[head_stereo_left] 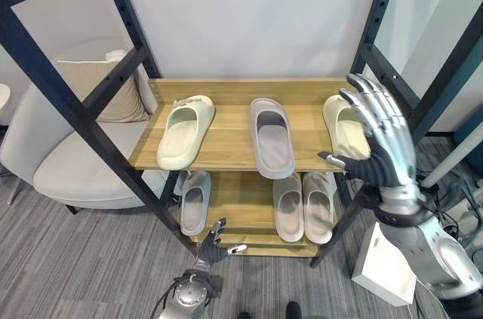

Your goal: Arrange the slippers neatly on the shoe rack.

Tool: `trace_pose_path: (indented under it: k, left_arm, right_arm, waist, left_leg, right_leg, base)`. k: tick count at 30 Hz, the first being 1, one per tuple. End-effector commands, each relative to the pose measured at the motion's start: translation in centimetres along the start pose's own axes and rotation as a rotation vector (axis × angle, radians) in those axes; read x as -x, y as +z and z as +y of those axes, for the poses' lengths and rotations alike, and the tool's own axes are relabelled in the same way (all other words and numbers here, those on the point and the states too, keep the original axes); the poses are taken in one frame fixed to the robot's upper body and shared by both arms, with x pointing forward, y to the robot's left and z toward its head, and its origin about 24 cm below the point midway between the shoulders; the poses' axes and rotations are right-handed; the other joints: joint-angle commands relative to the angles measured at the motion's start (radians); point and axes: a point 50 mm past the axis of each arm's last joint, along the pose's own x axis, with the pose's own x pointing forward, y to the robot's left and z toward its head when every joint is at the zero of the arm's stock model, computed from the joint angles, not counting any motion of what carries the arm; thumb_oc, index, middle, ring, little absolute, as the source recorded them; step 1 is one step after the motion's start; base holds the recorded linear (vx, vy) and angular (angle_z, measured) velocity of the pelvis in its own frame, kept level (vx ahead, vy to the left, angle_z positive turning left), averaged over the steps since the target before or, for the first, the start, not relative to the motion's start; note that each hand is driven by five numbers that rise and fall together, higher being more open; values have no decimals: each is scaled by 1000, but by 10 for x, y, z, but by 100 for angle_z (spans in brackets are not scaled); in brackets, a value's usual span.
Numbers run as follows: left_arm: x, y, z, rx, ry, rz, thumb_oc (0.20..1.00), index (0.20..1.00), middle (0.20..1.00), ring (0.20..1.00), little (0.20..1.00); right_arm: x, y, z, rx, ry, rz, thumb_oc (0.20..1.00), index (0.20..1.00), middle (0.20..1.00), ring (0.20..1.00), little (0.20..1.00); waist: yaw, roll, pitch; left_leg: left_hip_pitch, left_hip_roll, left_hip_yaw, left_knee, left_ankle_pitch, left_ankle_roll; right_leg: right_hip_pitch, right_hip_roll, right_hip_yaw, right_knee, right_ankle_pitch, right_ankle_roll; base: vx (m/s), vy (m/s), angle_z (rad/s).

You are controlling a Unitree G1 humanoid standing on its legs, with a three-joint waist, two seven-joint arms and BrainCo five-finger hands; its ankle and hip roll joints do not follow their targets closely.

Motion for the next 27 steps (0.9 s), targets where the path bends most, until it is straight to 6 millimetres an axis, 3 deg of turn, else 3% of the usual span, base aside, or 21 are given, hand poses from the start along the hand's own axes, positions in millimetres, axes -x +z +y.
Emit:
trace_pose_path:
  k: [1, 6, 10, 15, 24, 26, 27]
  left_arm:
    - [-16, 27, 13, -2, 27, -112, 1000, 1000, 1000, 1000, 1000]
    - [-17, 25, 15, 16, 27, -102, 1000, 1000, 1000, 1000, 1000]
    - [-15, 22, 19, 20, 24, -90, 1000, 1000, 1000, 1000, 1000]
    - [-14, 20, 23, 32, 33, -82, 1000, 1000, 1000, 1000, 1000]
    - [-11, 14, 27, 50, 39, -57, 1000, 1000, 1000, 1000, 1000]
    - [-10, 14, 28, 52, 42, -55, 1000, 1000, 1000, 1000, 1000]
    - [-10, 14, 29, 53, 47, -54, 1000, 1000, 1000, 1000, 1000]
  right_arm:
    - [-20, -4, -7, 12, -109, 9, 1000, 1000, 1000, 1000, 1000]
    - [-29, -19, 5, 18, -85, 83, 1000, 1000, 1000, 1000, 1000]
    - [-22, -37, 28, -41, -10, 225, 1000, 1000, 1000, 1000, 1000]
    - [-9, -44, 60, -152, 98, 366, 1000, 1000, 1000, 1000, 1000]
    - [8, -65, 85, -172, 224, 536, 1000, 1000, 1000, 1000, 1000]
    - [7, -68, 85, -169, 231, 549, 896, 896, 896, 896, 896]
    - [7, -71, 85, -163, 230, 559, 548, 548, 548, 548, 548]
  waist:
    - [26, -33, 15]
    - [53, -44, 17]
    - [85, -53, 16]
    - [120, -63, 17]
    - [152, -69, 15]
    - [154, -68, 15]
    - [156, -67, 15]
  left_leg:
    - [-5, 11, -22, 1, -134, 5]
    - [-7, 4, -39, 1, -136, 7]
    - [-6, -4, -59, 1, -141, 12]
    - [-6, -11, -69, 1, -144, 14]
    - [-10, -17, -74, 1, -148, 14]
    - [-11, -17, -74, 1, -148, 14]
    - [-12, -17, -74, 1, -148, 14]
  right_leg:
    - [115, 2, 3, 60, -280, 8]
    - [118, 0, -13, 59, -279, 8]
    - [126, -4, -29, 51, -276, 11]
    - [135, -7, -40, 42, -273, 14]
    - [139, -10, -49, 23, -265, 20]
    - [139, -11, -49, 22, -264, 20]
    - [139, -12, -50, 22, -264, 20]
  base:
    - [24, 28, 5]
    - [27, 20, 12]
    - [48, 28, 8]
    - [60, 29, 6]
    - [27, 15, 4]
    - [0, 0, 0]
    - [0, 0, 0]
